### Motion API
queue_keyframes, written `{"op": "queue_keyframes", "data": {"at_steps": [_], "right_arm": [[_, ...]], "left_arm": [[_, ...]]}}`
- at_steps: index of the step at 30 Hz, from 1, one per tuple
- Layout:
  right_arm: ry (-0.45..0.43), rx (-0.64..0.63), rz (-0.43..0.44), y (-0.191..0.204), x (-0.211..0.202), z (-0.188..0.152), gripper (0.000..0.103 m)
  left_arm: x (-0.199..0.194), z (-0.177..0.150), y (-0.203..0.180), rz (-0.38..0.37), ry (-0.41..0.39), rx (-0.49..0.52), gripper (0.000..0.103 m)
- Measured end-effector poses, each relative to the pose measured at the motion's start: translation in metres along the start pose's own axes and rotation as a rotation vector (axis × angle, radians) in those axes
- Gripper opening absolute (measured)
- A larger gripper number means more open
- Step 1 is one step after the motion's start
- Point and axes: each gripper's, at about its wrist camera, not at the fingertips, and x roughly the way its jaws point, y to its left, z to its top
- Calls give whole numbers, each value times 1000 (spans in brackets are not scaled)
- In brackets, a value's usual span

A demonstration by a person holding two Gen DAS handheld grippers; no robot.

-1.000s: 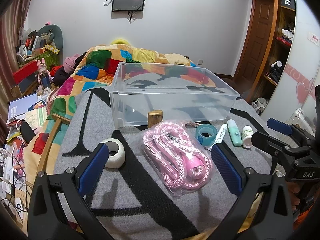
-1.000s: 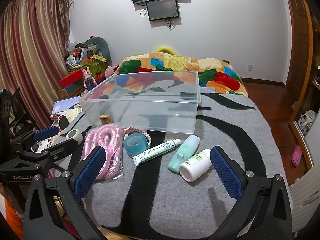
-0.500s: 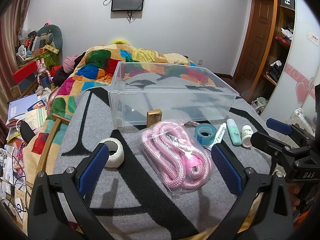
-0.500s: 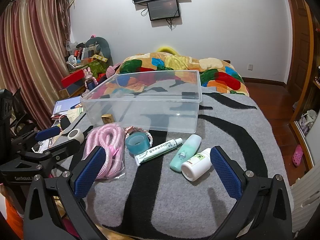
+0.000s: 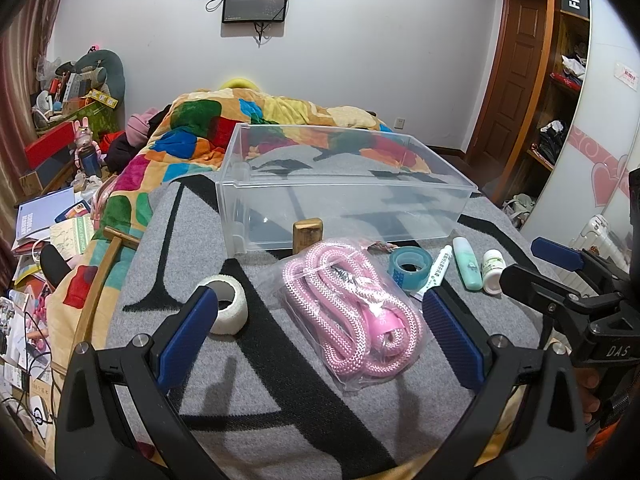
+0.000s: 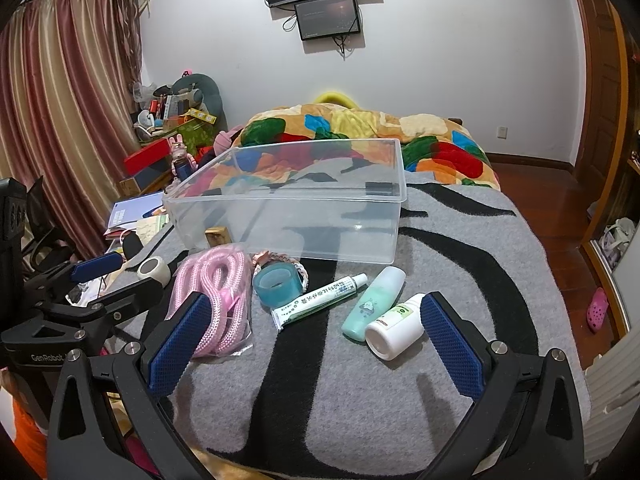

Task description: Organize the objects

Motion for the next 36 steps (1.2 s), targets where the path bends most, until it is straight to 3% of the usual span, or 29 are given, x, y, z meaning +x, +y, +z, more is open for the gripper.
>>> {"op": "queue_keyframes", "data": {"at_steps": [36], "right_arm": [[7, 7, 8, 2, -2, -2, 103]], "left_arm": [[1, -1, -2, 0, 3, 3, 103]]}}
